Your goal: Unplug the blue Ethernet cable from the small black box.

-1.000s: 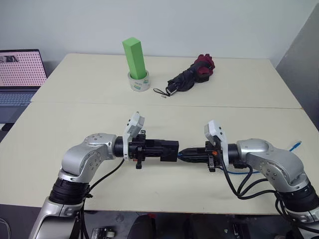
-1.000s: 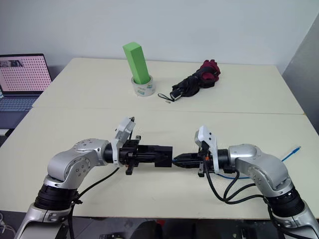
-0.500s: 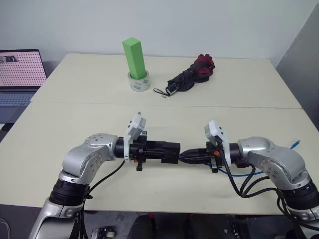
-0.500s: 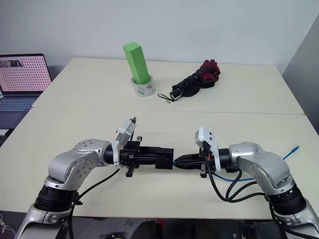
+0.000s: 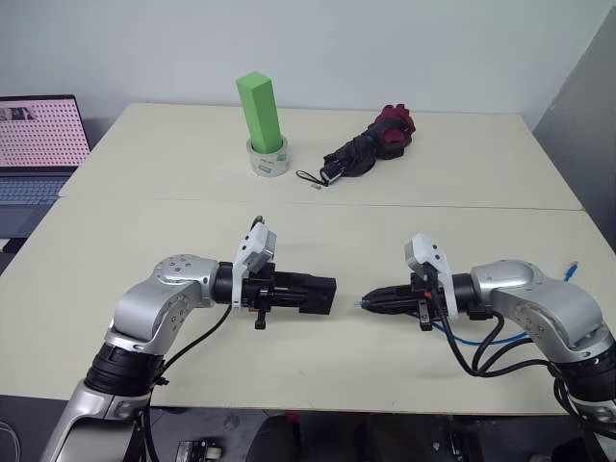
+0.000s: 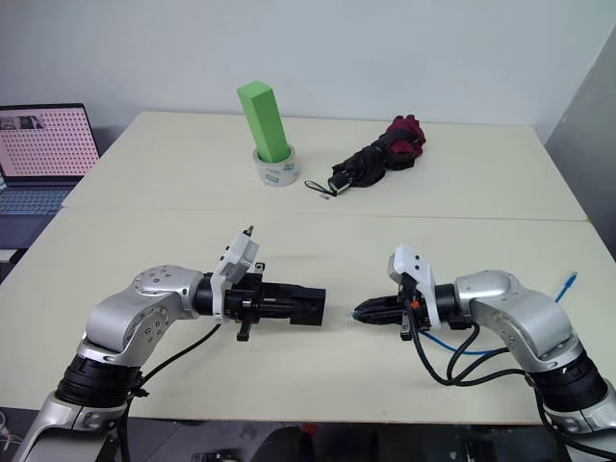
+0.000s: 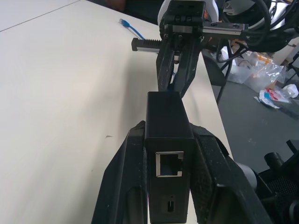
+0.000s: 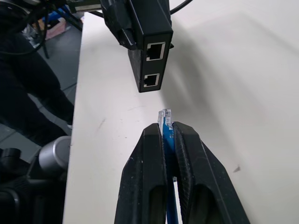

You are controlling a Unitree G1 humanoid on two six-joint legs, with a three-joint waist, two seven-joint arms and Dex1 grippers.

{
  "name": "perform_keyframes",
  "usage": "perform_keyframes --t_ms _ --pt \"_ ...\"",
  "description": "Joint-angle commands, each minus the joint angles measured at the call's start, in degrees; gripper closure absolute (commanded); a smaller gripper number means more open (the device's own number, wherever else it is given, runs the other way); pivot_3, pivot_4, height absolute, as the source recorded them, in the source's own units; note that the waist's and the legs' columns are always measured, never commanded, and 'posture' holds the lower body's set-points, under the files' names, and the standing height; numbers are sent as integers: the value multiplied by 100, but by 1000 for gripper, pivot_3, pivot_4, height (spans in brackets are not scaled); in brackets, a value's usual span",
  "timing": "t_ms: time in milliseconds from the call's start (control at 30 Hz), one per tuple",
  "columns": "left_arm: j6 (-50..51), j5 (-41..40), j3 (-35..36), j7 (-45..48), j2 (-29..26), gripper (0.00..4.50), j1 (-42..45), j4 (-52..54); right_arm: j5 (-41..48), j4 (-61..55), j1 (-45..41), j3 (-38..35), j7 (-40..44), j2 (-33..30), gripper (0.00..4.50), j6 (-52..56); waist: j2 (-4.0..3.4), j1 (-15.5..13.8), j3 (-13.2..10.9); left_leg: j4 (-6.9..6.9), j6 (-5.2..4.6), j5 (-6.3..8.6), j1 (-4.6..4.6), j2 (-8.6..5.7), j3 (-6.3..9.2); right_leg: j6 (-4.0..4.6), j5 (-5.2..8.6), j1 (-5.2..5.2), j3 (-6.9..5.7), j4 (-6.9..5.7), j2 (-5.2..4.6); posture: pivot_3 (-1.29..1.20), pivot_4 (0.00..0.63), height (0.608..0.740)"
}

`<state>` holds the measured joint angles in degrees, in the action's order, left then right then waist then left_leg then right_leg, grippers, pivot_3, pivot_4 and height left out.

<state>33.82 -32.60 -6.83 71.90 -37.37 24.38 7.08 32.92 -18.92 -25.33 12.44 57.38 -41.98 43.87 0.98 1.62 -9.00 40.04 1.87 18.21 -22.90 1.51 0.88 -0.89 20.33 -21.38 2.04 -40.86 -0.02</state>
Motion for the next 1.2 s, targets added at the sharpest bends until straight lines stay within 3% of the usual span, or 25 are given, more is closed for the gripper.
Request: perform_keyframes --t_ms 33,100,200,300,367,567,733,900,1200 --pt "-287 188 197 -256 21 3716 44 -127 -705 930 -383 -359 -577 309 4500 -880 0 4 0 0 0 0 2 0 -2 0 0 0 2 -1 0 0 150 740" --pt "-387 270 239 -413 72 3716 23 -195 -1112 1465 -543 -375 -882 469 4500 -1336 -3 0 -2 0 1 -1 1 -2 -4 0 0 -3 4 -4 0 0 150 740" --pt "-562 401 311 -770 220 3716 -127 -202 -2159 3057 -894 -367 -2092 893 4500 -2529 -2 16 -1 -2 2 -1 1 -1 -8 0 0 -5 6 -2 0 0 150 740" --pt "-691 518 310 -1009 337 3716 -271 -118 -2532 3989 -1083 -460 -2618 1194 4500 -3045 -2 15 -1 -2 3 -2 1 1 -11 0 0 -8 7 -4 -2 0 150 740" --pt "-824 627 353 -1256 444 3716 -328 -114 -2535 4126 -1124 -542 -2596 1269 3776 -3085 -3 16 -2 -5 3 -2 -5 2 -15 0 0 -16 8 -5 -2 0 150 740" --pt "-1258 923 624 -2052 797 3716 -314 -407 -2224 3263 -900 -771 -1961 1014 2492 -2751 -5 16 -3 -5 3 -2 -8 4 -23 0 0 -24 15 -11 -2 0 150 740" --pt "-2109 1534 1139 -3427 1182 3716 -126 -1103 -1146 1258 -307 -849 -718 523 1177 -1925 -2 -9 -2 -5 3 -2 -9 5 -21 0 0 -24 11 -9 -3 0 150 740" --pt "-2842 1838 1506 -4161 1388 3716 -56 -1899 -680 70 -137 -701 -655 539 1148 -1257 -2 4 -1 -6 2 -1 -8 5 -17 0 0 -21 9 -11 -2 0 150 740" --pt "-3343 1921 1677 -4747 1772 3716 15 -2800 -778 -182 -250 -440 -842 785 1148 -979 4 -25 1 -1 3 -2 -8 -2 -11 0 0 -14 0 -5 -11 0 150 740"
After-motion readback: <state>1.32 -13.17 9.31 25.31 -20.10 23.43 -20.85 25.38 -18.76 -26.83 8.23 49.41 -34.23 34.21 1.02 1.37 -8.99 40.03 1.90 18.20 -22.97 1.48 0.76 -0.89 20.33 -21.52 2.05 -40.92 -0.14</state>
